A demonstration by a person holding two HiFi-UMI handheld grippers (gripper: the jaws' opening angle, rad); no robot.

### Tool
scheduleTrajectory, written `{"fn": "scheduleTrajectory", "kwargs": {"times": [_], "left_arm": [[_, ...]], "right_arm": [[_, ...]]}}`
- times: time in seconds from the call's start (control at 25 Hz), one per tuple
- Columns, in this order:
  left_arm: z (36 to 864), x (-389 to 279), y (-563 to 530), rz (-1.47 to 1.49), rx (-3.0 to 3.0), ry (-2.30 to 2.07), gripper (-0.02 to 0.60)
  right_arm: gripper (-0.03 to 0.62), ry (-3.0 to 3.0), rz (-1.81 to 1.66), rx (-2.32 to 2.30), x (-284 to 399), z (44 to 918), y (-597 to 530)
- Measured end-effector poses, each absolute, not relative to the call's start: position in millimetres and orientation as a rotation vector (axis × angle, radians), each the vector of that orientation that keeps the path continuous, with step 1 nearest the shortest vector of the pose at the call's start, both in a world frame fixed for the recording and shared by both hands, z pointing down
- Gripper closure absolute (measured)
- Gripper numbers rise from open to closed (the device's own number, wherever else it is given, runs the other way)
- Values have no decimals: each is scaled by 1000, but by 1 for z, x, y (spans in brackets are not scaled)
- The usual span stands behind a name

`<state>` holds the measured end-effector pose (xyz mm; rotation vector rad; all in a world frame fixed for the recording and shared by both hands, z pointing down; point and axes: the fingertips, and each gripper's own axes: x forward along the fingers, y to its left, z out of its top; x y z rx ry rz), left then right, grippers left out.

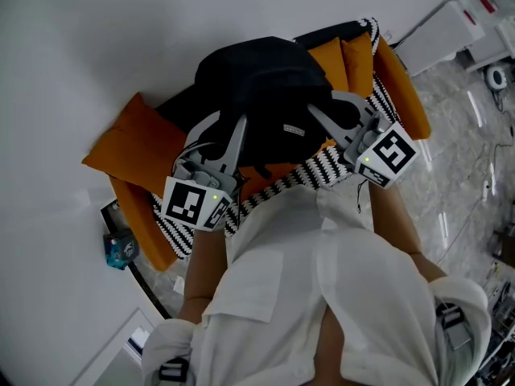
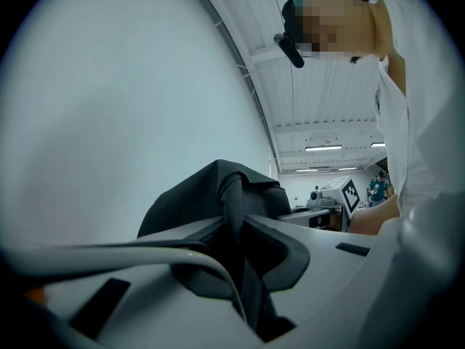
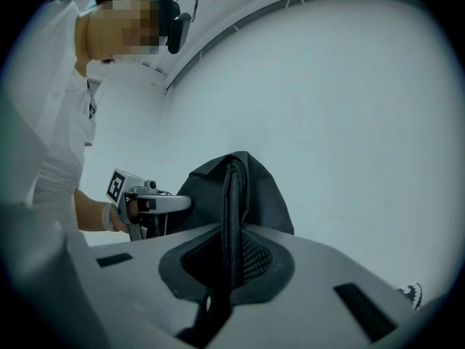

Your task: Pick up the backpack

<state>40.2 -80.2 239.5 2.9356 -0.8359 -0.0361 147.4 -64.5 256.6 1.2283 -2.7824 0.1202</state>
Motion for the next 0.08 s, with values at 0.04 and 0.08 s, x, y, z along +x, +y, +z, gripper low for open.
{"fn": "scheduleTrajectory", "kwargs": {"times": [0.04,0.08], "left_arm": [[240,40,-80,-36,2936,-834,529],[240,40,-80,-35,2936,-833,529]], "right_arm": [[568,-2781,122,1230,148,257,-64],[568,-2779,123,1233,148,257,-63]]}}
